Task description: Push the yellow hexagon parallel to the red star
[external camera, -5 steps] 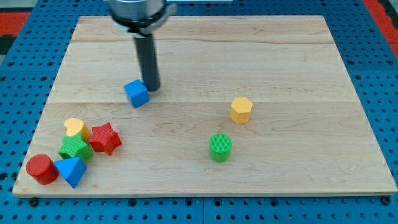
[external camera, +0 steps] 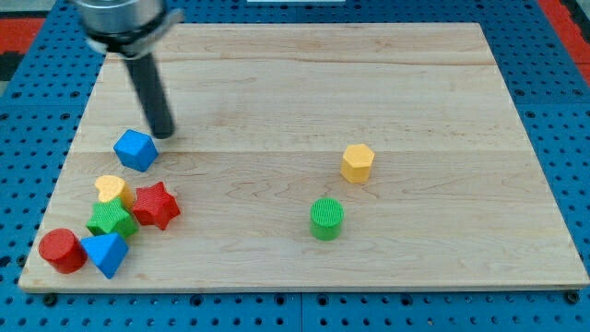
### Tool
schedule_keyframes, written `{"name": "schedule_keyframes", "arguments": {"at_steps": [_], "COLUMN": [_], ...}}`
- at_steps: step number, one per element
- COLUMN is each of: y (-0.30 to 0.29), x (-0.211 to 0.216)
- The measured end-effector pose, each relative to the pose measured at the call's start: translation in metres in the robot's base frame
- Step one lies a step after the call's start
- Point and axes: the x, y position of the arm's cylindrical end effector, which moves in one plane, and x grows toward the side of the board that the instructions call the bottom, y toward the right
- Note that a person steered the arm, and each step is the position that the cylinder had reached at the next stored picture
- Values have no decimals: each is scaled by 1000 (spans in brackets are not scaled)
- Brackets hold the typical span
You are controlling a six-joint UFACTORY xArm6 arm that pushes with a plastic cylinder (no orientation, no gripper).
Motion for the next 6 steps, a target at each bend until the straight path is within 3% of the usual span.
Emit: {"name": "schedule_keyframes", "arguments": {"at_steps": [1,3,4,5,6], "y": [-21,196,269,303,341], "x": [40,-14,6,65,73]}}
